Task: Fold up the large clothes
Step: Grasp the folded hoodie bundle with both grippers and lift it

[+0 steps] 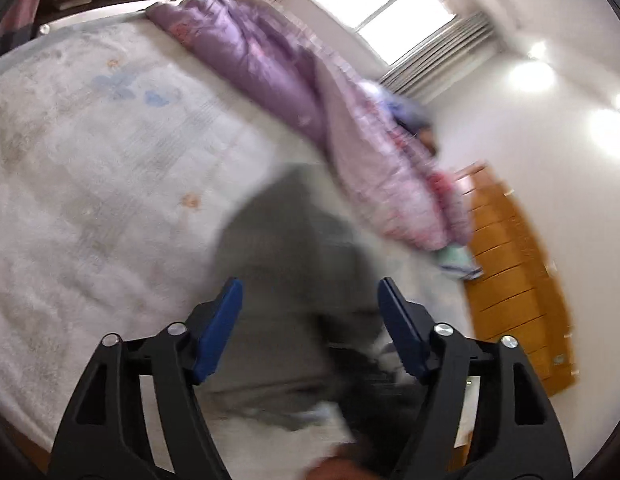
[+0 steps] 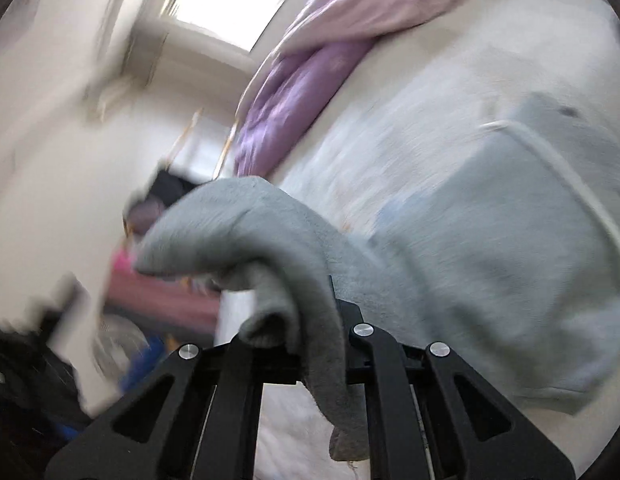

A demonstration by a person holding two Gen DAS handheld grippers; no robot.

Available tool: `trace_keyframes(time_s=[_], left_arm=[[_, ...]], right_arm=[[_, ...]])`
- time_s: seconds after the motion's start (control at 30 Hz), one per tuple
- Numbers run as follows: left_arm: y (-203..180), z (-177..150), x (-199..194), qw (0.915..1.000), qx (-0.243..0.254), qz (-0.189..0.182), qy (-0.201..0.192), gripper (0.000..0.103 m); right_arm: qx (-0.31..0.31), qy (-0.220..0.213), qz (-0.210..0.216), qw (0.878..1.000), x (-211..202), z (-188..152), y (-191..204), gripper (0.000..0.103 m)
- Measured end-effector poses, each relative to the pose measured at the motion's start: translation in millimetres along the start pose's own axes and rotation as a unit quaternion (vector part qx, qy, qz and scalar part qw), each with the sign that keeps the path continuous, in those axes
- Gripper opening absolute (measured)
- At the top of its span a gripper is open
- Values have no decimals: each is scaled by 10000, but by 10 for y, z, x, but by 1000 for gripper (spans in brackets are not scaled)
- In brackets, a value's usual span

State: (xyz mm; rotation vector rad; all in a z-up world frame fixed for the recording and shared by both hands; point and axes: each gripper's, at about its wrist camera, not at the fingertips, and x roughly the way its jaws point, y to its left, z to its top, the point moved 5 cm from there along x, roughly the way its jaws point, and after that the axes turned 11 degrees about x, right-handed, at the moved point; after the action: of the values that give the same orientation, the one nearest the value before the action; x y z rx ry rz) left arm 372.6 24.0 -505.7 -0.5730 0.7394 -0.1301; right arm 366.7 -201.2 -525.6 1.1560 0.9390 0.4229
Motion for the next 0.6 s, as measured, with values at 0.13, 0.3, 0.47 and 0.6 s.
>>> trace_keyframes(time_s=[0.13,0.3,0.47,0.6], left_arm=[[112,-337,546,9965,-6,262,799,71],[213,-815,1052,9875,-79,336,1540,73],[207,-1052,1372,9820,34,357,1855,84],[270,-1111,1557,9798,83,309,1974,87]], right_arm=[[614,-589,-161,9962,-412,284,-447,7],[1046,-892,-822,9871,-572,449,-965,7],[1367,-855,-1107,9807,-543,519,-1218,7],[1232,-748,-1328,9806,-570,509,-1198,12]])
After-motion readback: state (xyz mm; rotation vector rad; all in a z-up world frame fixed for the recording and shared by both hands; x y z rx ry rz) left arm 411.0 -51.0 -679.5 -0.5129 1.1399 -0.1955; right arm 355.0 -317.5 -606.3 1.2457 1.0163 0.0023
